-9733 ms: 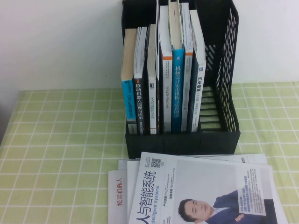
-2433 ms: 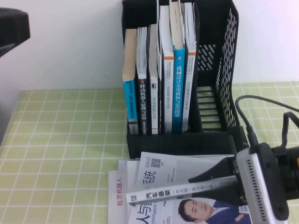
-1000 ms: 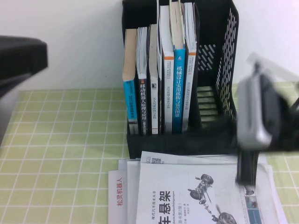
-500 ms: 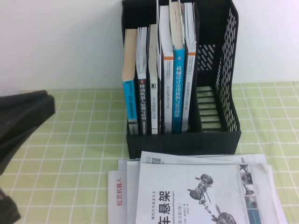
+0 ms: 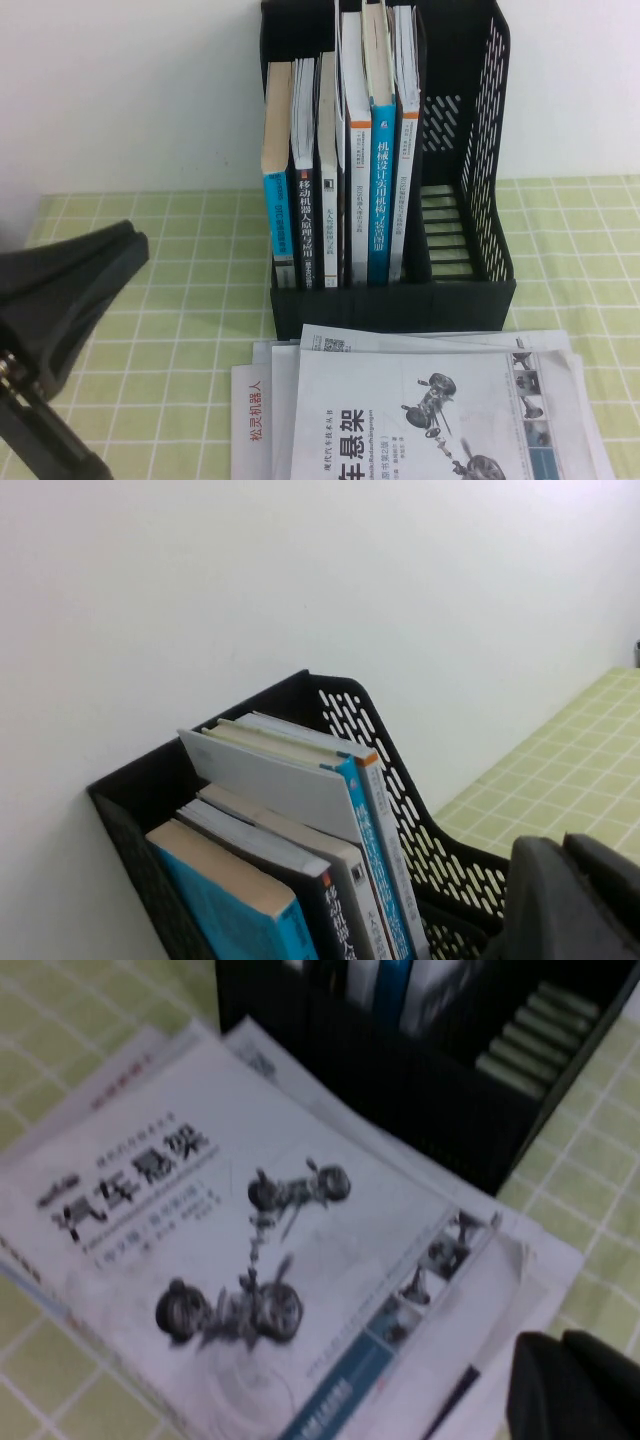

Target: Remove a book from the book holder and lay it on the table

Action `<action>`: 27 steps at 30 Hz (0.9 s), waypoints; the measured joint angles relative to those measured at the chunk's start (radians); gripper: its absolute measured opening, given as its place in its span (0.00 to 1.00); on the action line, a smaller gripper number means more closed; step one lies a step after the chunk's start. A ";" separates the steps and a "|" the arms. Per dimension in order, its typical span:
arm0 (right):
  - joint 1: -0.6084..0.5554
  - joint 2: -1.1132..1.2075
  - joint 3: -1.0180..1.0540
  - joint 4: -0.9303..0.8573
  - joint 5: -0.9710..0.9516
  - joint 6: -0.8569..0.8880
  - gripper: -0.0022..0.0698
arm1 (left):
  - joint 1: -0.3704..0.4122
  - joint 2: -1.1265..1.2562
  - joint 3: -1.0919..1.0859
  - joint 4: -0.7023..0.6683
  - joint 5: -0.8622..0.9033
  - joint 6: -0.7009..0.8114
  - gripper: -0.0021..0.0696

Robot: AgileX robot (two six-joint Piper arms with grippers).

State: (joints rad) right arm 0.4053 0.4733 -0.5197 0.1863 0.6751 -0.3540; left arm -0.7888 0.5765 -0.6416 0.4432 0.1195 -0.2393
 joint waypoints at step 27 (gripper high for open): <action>0.000 -0.332 0.299 0.223 -0.182 -0.085 0.03 | 0.000 0.007 0.138 0.054 -0.059 0.000 0.03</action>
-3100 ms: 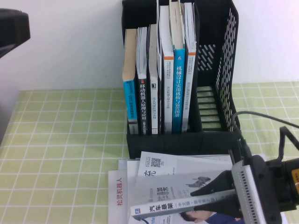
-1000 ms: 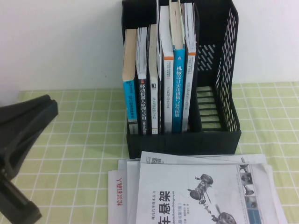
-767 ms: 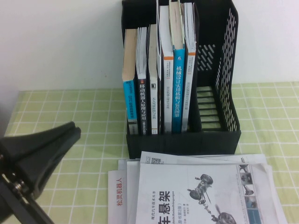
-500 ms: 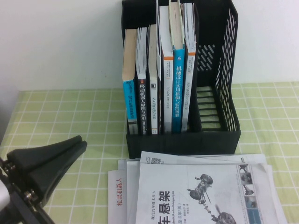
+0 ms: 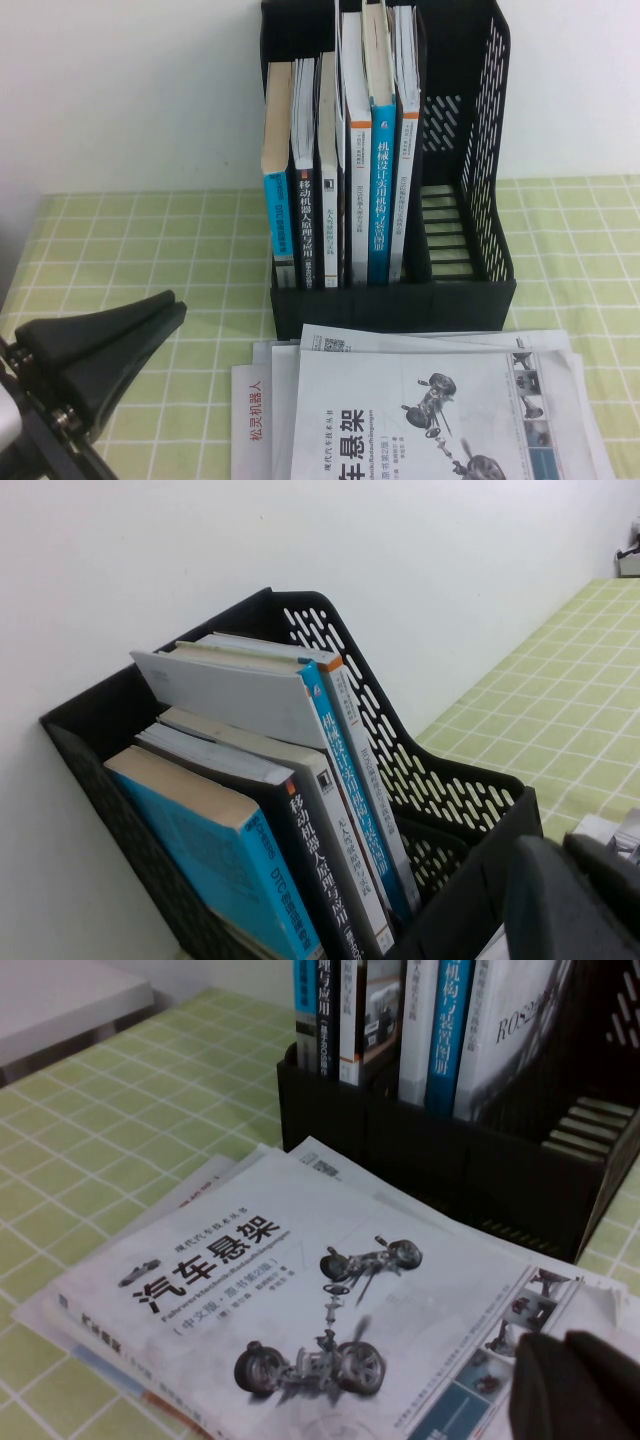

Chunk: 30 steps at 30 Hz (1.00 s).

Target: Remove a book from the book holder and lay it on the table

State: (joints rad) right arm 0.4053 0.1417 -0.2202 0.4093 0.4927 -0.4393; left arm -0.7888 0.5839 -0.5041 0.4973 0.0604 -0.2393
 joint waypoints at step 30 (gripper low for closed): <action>0.000 0.000 0.000 0.004 0.000 0.000 0.03 | 0.636 -0.590 0.515 -0.401 0.051 -0.008 0.03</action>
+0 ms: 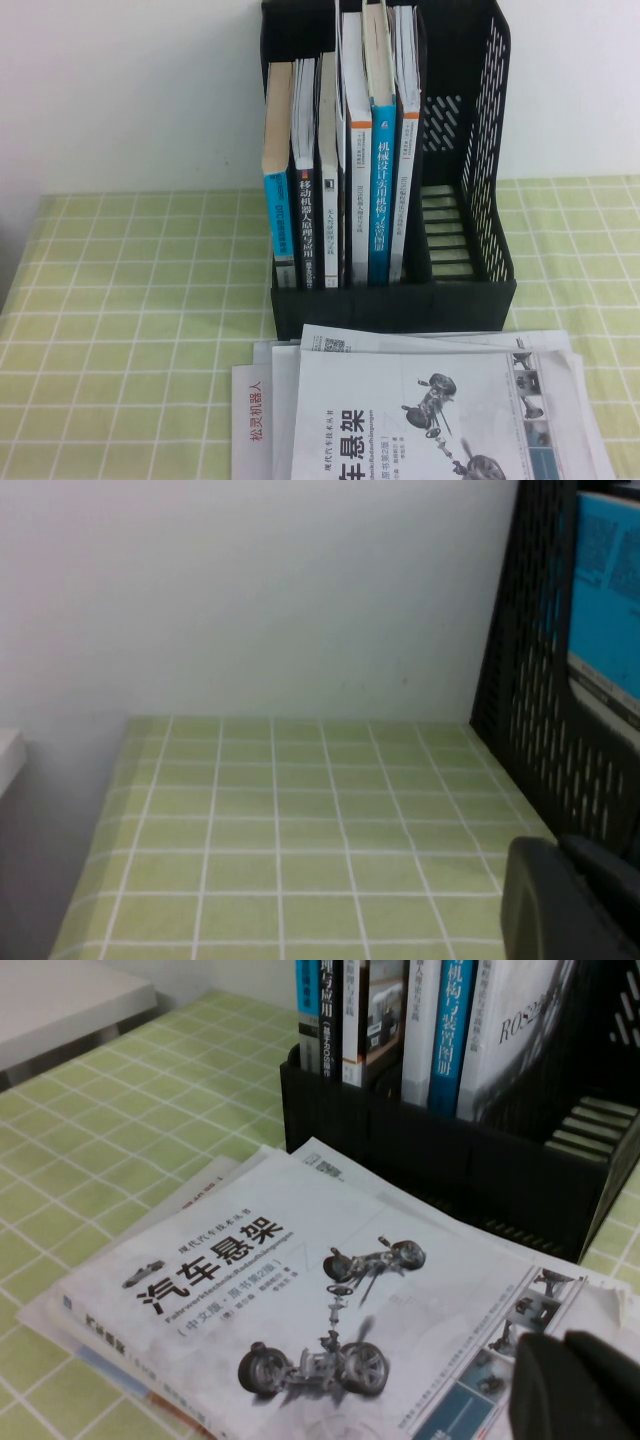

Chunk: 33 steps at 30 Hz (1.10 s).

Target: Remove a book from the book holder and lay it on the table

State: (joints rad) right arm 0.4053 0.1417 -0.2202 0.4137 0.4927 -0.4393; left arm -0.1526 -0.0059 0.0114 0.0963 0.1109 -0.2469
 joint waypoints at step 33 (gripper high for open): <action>0.000 0.000 0.000 0.000 0.000 0.000 0.03 | 0.007 -0.006 0.012 -0.061 0.226 0.130 0.03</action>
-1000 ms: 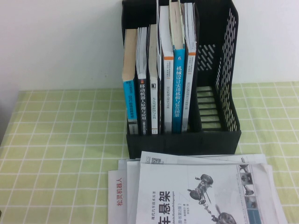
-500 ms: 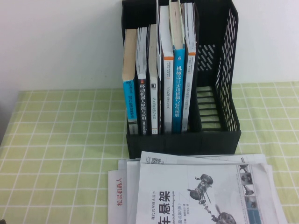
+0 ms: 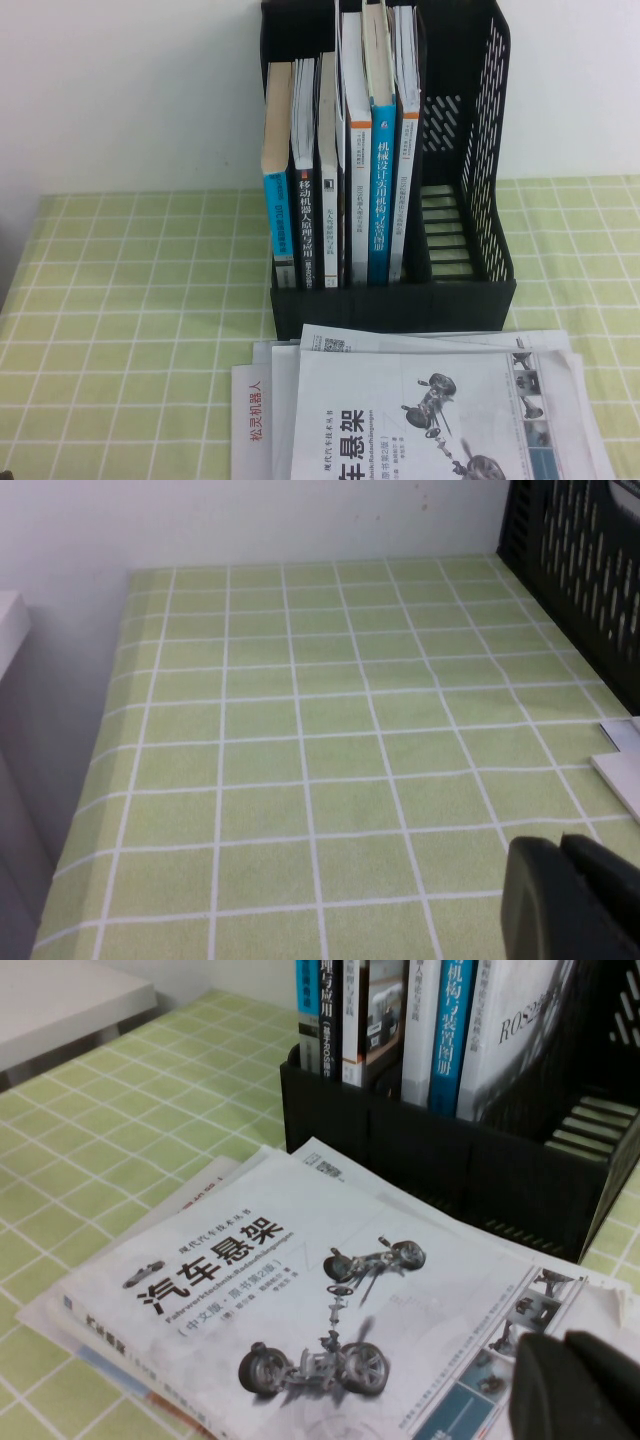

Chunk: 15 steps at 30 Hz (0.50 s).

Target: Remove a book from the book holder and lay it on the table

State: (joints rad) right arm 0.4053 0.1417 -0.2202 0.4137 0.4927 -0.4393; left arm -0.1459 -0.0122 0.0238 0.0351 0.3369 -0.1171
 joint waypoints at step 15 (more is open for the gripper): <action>-0.138 -0.121 0.062 -0.047 -0.067 0.020 0.03 | 0.000 0.000 0.000 -0.002 0.004 0.000 0.03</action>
State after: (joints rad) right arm 0.2676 0.0208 -0.1585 0.3668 0.4258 -0.4198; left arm -0.1459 -0.0122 0.0238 0.0330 0.3413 -0.1171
